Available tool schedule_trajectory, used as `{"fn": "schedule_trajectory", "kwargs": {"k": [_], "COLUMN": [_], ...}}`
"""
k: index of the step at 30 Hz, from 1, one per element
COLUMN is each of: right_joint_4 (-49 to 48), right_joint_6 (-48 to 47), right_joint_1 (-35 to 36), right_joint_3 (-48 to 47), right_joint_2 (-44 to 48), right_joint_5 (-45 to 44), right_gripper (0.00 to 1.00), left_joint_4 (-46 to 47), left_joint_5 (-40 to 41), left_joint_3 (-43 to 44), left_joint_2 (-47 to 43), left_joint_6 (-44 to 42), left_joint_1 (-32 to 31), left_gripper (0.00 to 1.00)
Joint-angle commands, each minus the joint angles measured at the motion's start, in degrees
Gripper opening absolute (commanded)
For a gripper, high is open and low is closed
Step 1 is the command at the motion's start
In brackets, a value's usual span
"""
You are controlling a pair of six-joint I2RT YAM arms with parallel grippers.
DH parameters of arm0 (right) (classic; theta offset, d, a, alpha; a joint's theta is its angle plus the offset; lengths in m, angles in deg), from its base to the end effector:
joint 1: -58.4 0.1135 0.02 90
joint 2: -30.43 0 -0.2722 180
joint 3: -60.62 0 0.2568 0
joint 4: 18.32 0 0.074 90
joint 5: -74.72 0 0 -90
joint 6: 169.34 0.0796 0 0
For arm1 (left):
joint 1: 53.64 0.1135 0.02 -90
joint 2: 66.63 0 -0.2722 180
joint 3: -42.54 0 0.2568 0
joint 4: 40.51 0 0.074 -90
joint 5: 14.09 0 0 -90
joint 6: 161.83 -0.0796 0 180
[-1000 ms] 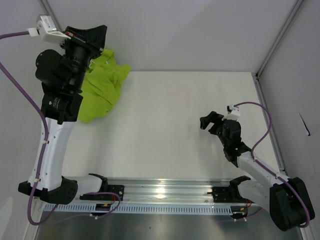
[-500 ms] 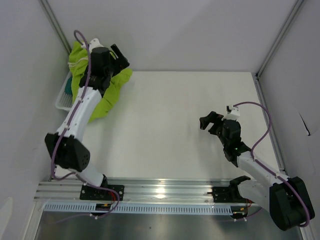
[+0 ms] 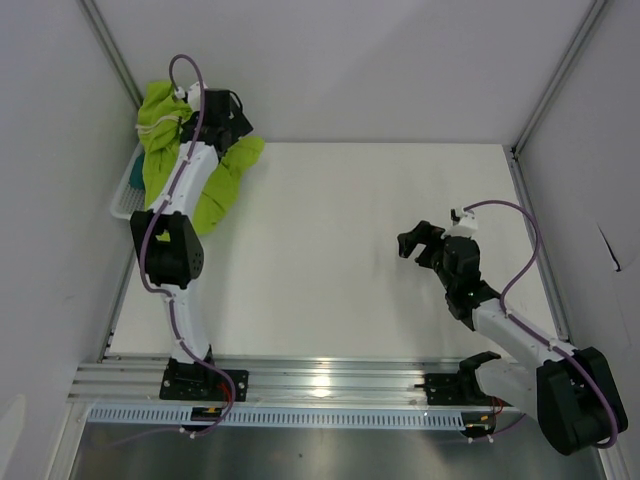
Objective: Fold and stack the shorts
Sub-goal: Grab the shorts from the pile
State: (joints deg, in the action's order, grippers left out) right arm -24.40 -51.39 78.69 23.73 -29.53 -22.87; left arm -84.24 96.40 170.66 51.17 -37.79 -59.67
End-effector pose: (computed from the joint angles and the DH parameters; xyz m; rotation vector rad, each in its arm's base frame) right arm 0.2534 0.0825 0.2038 0.2186 1.8773 0.4566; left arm 0.5236 -0.0273 0.3185 -0.7075 1.9909 -0.0308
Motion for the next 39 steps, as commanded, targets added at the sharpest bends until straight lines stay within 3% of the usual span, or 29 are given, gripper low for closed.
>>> {"fn": "schedule_trajectory", "kwargs": {"k": [1,6,15,18,19,21,22,24,25,26,32,39], "right_joint_4": [-1.06,-1.06,-0.71,-0.62,-0.62,-0.62,-0.62,-0.62,-0.62,-0.62,-0.71,-0.62], "right_joint_6": [-1.31,-1.58,-1.4,-1.49,-1.4,-1.49,-1.49,-1.49,-1.49,-1.49,-1.31,-1.4], "right_joint_1": [0.27,0.19,0.27,0.27,0.27,0.18,0.18,0.19,0.27,0.19,0.19,0.18], "right_joint_3": [-2.81,-2.9,-3.52,-3.43,-3.43,-3.52,-3.34,-3.34,-3.52,-3.52,-3.52,-3.52], "right_joint_2": [-0.85,-1.12,-2.17,-2.0,-2.0,-1.91,-1.82,-1.82,-1.82,-1.74,-2.09,-1.82], "right_joint_5": [0.21,0.21,0.39,0.39,0.3,0.39,0.39,0.56,0.56,0.48,0.83,0.74], "right_gripper": [0.99,1.0,1.0,0.99,1.0,1.0,0.99,0.99,0.99,1.0,0.99,1.0], "left_joint_4": [-0.9,-4.5,-3.7,-3.97,-3.89,-3.45,-2.23,-0.55,0.93,1.47,8.58,5.17], "left_joint_5": [2.1,5.08,3.77,1.49,0.96,-0.1,-0.45,-2.2,-2.99,-3.61,-6.43,-4.23], "left_joint_3": [2.55,3.35,2.02,0.89,0.45,-1.66,-2.62,-6.04,-6.76,-7.55,-13.53,-12.13], "left_joint_2": [1.82,4.37,5.68,6.57,6.39,5.78,5.25,3.5,3.06,2.27,-2.83,-8.28], "left_joint_6": [-0.47,3.66,3.13,3.48,3.75,4.36,4.54,5.15,5.24,5.24,3.4,-0.82], "left_joint_1": [1.54,3.03,4.88,5.84,5.85,7.78,8.04,9.18,9.79,9.89,9.71,9.27], "left_gripper": [0.99,0.99,0.96,0.79,0.68,0.56,0.41,0.21,0.03,0.0,0.0,0.0]}}
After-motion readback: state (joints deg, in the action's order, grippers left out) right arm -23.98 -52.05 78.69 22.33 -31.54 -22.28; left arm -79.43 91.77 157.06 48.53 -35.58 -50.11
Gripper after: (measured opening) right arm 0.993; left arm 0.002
